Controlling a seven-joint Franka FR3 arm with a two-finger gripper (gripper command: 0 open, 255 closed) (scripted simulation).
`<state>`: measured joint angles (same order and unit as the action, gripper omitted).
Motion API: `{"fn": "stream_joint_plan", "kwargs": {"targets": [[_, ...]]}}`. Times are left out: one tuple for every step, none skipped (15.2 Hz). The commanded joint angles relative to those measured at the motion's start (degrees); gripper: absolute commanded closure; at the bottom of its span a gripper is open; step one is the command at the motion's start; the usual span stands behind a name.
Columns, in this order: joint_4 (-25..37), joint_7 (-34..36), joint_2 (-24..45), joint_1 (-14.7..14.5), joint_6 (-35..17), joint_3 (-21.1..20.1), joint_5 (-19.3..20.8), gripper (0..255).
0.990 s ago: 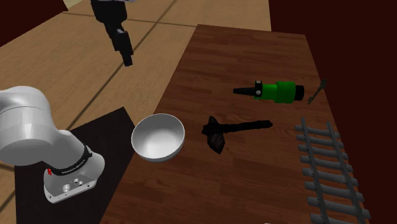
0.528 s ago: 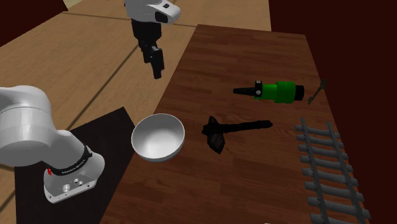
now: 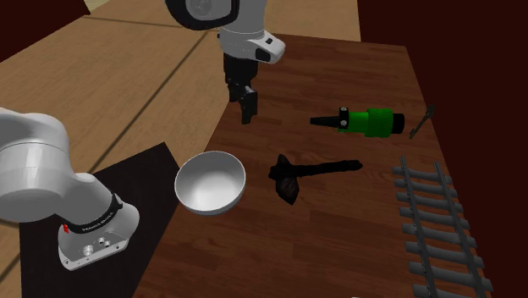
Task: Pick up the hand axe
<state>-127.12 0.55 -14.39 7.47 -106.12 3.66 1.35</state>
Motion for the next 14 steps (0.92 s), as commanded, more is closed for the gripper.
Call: {"fn": "stream_joint_plan", "kwargs": {"targets": [[2.3,0.1,4.5,0.6,-1.9,0.7,0.2,0],[3.5,0.1,6.5,0.9,-2.6,1.0,0.2,0],[4.7,0.1,8.6,1.2,-3.3,1.4,0.3,0],[5.9,0.1,10.6,1.6,-3.9,1.7,0.3,0],[7.3,0.0,12.7,1.9,-4.5,2.1,0.2,0],[8.7,0.0,14.7,2.2,-5.0,2.4,0.2,0],[10.1,-0.1,16.8,2.5,-5.5,2.7,0.1,0],[11.7,-0.1,18.8,2.9,-5.9,3.1,0.0,0],[13.2,-0.2,20.9,3.2,-6.2,3.4,-0.1,0],[14.9,-0.3,23.0,3.6,-6.5,3.7,-0.3,0],[16.6,-0.3,25.1,4.0,-6.7,4.0,-0.5,0],[18.4,-0.4,27.2,4.3,-6.9,4.2,-0.7,0],[20.2,-0.4,29.3,4.8,-7.0,4.5,-0.9,0],[22.1,-0.5,31.4,5.2,-7.1,4.8,-1.1,0]]}}
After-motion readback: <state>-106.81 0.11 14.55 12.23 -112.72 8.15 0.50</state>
